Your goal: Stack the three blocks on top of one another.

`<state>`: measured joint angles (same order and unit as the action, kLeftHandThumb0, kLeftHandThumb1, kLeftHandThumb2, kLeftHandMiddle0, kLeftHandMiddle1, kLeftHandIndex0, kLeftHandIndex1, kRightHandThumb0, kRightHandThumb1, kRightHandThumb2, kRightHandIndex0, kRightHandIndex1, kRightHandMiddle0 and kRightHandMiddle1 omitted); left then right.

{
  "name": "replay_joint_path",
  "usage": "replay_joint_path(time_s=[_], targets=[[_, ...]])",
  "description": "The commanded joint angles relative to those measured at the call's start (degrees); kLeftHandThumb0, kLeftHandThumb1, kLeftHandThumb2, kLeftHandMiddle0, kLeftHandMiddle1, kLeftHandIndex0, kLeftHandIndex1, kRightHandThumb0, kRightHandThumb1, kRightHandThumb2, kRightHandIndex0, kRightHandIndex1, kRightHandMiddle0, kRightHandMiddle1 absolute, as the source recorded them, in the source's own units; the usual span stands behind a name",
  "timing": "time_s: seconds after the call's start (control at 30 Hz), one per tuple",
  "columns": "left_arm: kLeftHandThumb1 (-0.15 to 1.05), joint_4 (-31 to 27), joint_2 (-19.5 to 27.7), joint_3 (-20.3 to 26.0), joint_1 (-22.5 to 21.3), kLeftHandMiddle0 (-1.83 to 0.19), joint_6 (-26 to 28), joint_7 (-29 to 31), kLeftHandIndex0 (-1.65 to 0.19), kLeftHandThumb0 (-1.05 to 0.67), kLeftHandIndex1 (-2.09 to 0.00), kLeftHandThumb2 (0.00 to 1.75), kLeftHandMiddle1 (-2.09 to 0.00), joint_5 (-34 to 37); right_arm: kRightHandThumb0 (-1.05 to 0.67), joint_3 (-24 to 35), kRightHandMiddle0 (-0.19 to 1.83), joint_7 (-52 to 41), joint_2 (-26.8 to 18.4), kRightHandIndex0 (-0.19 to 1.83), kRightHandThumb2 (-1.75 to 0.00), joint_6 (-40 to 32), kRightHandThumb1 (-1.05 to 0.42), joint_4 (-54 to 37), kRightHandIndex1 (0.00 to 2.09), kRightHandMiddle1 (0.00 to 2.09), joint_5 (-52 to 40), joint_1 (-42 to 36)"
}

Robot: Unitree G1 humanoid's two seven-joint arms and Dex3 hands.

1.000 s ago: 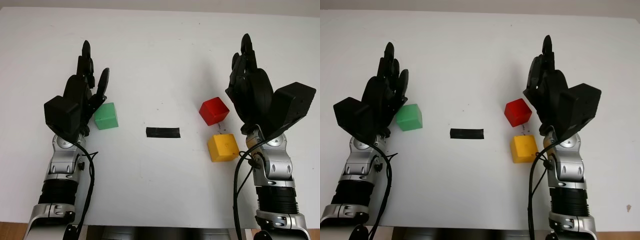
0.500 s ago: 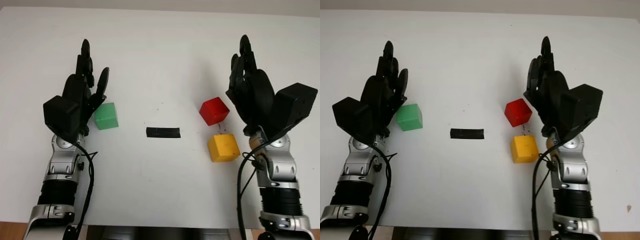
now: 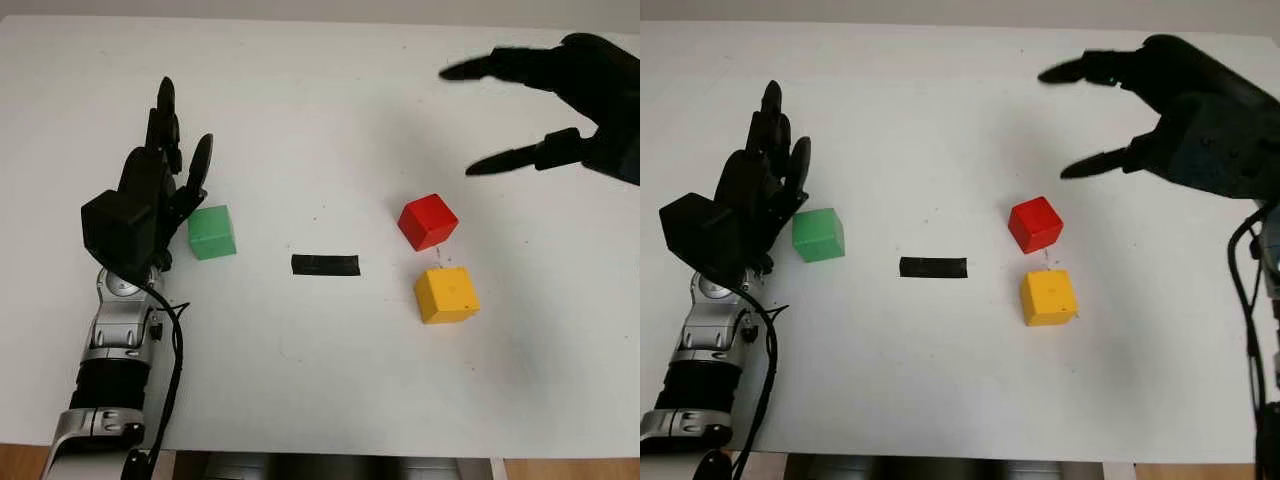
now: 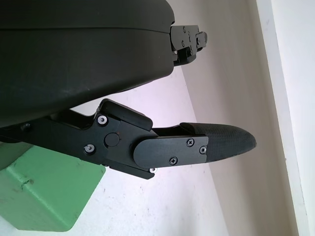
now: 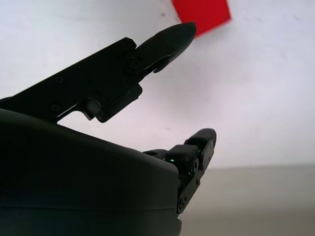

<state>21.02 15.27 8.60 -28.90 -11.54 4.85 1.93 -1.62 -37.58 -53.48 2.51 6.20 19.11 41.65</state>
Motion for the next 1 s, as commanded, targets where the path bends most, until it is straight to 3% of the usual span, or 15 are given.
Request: replay_joint_path(time_s=[0.0, 0.3, 0.97], targets=[[1.05, 0.1, 0.0, -0.2, -0.3, 0.17, -0.7, 0.2, 0.13, -0.82, -0.05, 0.48, -0.05, -0.2, -0.58, -1.0, 0.59, -1.5, -2.0, 0.26, -0.06, 0.9, -0.73, -0.5, 0.03, 0.08, 1.3, 1.8], [1.05, -0.9, -0.1, -0.2, -0.3, 0.16, 0.9, -0.4, 0.12, -0.83, -0.06, 0.47, -0.06, -0.4, -0.64, -5.5, 0.63, -2.5, -2.5, 0.26, -0.05, 9.6, -0.73, -0.4, 0.05, 0.07, 7.8, 2.4], [1.05, -2.2, 0.0, -0.2, 0.4, 0.17, 2.4, -0.3, 0.13, -0.85, -0.05, 0.46, -0.05, -1.1, -0.65, -7.1, 0.64, 5.1, 2.5, 0.23, -0.06, 13.2, -0.78, 0.5, 0.05, 0.07, 12.3, -2.0]])
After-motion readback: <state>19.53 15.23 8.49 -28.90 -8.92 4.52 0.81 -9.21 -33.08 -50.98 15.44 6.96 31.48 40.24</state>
